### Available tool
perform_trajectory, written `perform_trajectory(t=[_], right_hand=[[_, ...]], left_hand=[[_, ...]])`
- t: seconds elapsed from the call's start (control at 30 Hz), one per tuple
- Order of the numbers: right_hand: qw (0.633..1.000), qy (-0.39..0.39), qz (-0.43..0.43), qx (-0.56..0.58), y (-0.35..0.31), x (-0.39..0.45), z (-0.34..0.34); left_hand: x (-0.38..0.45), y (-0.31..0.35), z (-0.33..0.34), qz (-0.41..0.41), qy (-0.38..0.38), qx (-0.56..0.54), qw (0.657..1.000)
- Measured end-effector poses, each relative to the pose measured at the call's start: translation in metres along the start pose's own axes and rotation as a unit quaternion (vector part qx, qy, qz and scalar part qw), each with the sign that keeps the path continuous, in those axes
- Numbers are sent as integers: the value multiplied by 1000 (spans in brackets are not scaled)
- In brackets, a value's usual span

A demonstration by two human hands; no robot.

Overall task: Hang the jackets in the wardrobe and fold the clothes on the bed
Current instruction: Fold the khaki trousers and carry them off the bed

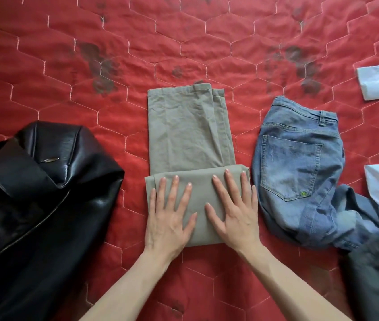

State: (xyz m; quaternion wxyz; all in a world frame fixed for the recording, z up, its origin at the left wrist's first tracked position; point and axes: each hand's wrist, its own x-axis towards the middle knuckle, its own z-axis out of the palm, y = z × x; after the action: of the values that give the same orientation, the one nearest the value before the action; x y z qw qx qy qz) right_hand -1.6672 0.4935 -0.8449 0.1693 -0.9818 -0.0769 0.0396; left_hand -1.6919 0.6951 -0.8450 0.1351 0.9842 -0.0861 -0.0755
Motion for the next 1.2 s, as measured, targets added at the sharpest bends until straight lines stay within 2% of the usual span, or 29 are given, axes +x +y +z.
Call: perform_trajectory(t=[0.13, 0.3, 0.37, 0.43, 0.5, 0.63, 0.73, 0.83, 0.93, 1.0, 1.1, 1.2], right_hand=[[1000, -3, 1, 28, 3, 3, 8], [999, -14, -5, 32, 7, 6, 12], [999, -18, -14, 37, 8, 6, 10], [998, -24, -21, 45, 10, 7, 9], [997, -33, -32, 54, 12, 7, 6], [993, -61, -71, 72, 21, 4, -9], [985, -78, -144, 48, 33, -4, -25], [969, -109, -222, 13, 52, -8, -37], [952, -144, -266, -40, 63, -1, -48], [949, -153, -275, -31, 66, 8, -56], [952, -140, -263, 65, 68, 18, -73], [963, -79, -181, 183, 66, 27, -92]], left_hand=[[2, -2, 4, -19, 5, 0, 1000], [5, -4, 3, -5, -18, 17, 1000], [0, -10, 2, 74, -22, 29, 997], [-7, -22, -3, 218, -28, 72, 973], [-15, -34, -10, 286, -54, 125, 948], [-28, -25, -16, 223, -110, 170, 953], [-28, -5, -21, 160, -129, 146, 968], [-18, -2, -36, 162, -155, 101, 969], [-4, -14, -62, 189, -171, 27, 967], [8, -20, -84, 178, -179, -35, 967], [26, -29, -116, 121, -230, -159, 953], [38, -43, -139, 35, -218, -312, 924]])
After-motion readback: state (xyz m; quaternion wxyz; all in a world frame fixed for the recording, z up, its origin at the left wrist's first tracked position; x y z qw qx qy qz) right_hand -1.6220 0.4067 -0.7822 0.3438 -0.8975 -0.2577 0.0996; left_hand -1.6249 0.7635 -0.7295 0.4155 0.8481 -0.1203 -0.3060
